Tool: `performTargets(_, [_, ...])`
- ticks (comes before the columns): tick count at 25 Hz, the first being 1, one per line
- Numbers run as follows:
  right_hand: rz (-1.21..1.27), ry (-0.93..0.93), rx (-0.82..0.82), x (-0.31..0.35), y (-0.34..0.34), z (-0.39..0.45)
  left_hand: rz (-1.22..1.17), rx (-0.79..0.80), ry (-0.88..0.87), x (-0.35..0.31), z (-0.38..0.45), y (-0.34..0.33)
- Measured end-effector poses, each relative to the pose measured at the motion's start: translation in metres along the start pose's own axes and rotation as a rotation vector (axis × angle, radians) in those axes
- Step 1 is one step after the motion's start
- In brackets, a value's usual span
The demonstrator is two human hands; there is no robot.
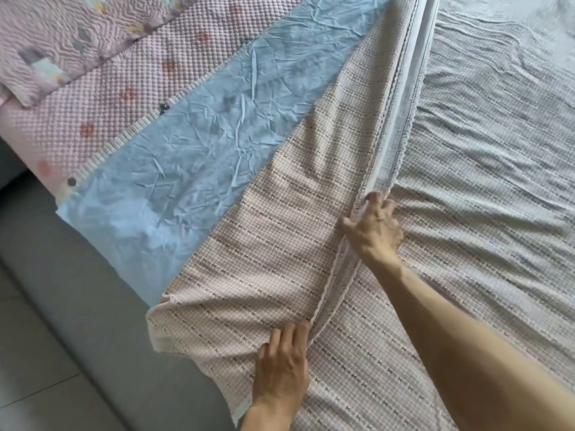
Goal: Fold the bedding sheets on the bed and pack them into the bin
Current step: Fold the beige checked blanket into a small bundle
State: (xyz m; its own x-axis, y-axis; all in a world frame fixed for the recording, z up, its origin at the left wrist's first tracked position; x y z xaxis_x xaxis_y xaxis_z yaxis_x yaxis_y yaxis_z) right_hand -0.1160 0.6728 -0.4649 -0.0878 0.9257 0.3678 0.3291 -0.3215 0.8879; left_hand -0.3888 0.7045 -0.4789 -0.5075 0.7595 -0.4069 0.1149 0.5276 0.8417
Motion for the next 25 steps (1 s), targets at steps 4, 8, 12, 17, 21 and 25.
performTargets(4, [0.178,-0.267,-0.047,-0.018,0.005,0.009,0.031,-0.006,-0.001,0.003,-0.001,-0.001])
performTargets(8, [0.216,-0.284,0.007,-0.023,0.003,0.011,0.053,0.021,-0.023,0.006,-0.002,-0.003])
performTargets(12, [0.299,-0.350,0.059,-0.033,-0.010,0.013,0.006,-0.013,0.070,0.014,-0.006,-0.003])
performTargets(17, [0.360,-0.318,-0.021,-0.032,-0.004,0.038,-0.004,-0.018,0.162,0.023,-0.014,-0.004])
performTargets(21, [1.117,-0.444,0.097,-0.054,-0.005,0.027,-0.027,-0.072,0.292,0.049,-0.031,-0.004])
performTargets(25, [1.385,-0.464,0.256,-0.098,0.015,-0.019,-0.050,-0.197,0.341,0.059,-0.079,-0.012])
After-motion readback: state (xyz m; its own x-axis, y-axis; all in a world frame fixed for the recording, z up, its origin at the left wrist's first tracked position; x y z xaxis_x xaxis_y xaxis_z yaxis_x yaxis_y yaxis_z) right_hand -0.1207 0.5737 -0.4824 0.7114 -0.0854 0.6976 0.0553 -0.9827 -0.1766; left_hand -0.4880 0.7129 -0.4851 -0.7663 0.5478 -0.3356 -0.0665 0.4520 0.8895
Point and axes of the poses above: each hand's wrist, its own z-axis towards the middle knuckle, its own y-axis out of the back of the hand, x = y × z, the point moved 6 cm from there along z, towards the middle knuckle, and after that the axes turned 1 degree about -z, right-handed, at the moved point
